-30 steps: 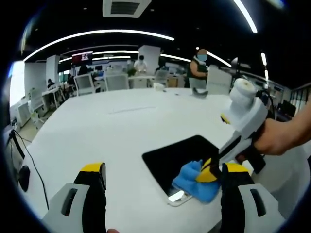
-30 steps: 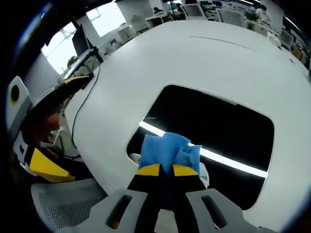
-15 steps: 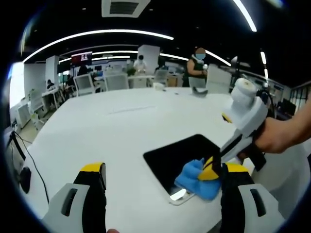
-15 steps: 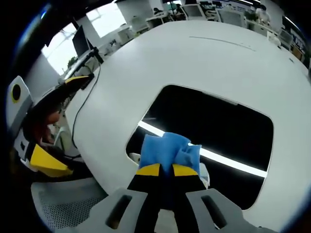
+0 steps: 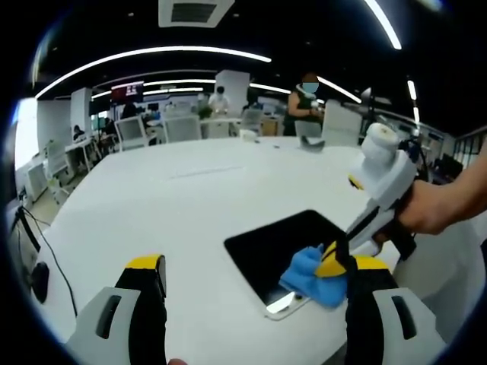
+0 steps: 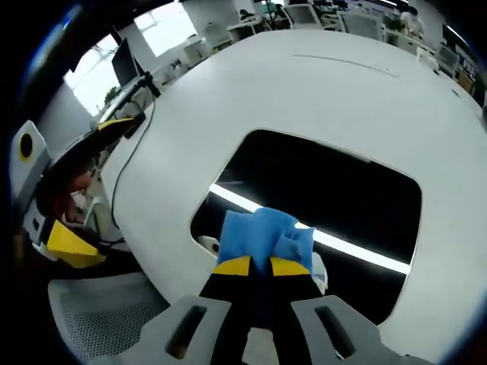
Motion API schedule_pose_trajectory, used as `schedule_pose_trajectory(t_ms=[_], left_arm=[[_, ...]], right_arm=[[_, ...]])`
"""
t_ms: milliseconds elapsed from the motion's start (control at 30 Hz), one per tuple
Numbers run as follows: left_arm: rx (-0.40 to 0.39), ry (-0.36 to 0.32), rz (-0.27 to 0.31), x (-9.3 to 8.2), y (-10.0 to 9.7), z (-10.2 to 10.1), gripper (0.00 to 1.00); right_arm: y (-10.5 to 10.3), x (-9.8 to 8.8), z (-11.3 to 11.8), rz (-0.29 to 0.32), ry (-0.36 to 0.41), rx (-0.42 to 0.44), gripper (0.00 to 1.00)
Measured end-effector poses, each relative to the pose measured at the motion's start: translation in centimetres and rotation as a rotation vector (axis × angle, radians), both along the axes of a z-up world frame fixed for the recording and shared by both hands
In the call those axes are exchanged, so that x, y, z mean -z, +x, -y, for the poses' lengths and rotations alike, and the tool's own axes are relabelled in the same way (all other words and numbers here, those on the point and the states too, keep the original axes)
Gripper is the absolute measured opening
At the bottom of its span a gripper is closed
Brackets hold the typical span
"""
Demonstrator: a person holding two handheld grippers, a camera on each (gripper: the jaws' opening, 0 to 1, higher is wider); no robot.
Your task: Wipe the mirror surface with the cleaning cloth until all visible marks leave the cleaned area.
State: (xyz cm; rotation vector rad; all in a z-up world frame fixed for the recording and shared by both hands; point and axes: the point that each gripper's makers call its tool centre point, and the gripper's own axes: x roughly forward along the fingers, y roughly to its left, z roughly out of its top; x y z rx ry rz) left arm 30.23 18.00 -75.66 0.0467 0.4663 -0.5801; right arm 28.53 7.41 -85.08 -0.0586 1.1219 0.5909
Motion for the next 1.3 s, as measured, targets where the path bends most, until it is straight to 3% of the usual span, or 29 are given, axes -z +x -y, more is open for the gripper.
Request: schedule_pose_trajectory(t_ms=[1300], left_arm=[[-0.001,-0.003,-0.003,0.1,0.1,0.3,0.99]], right_arm=[[-0.1,-0.1,2.1,-0.019,0.001,0.034,0.02]])
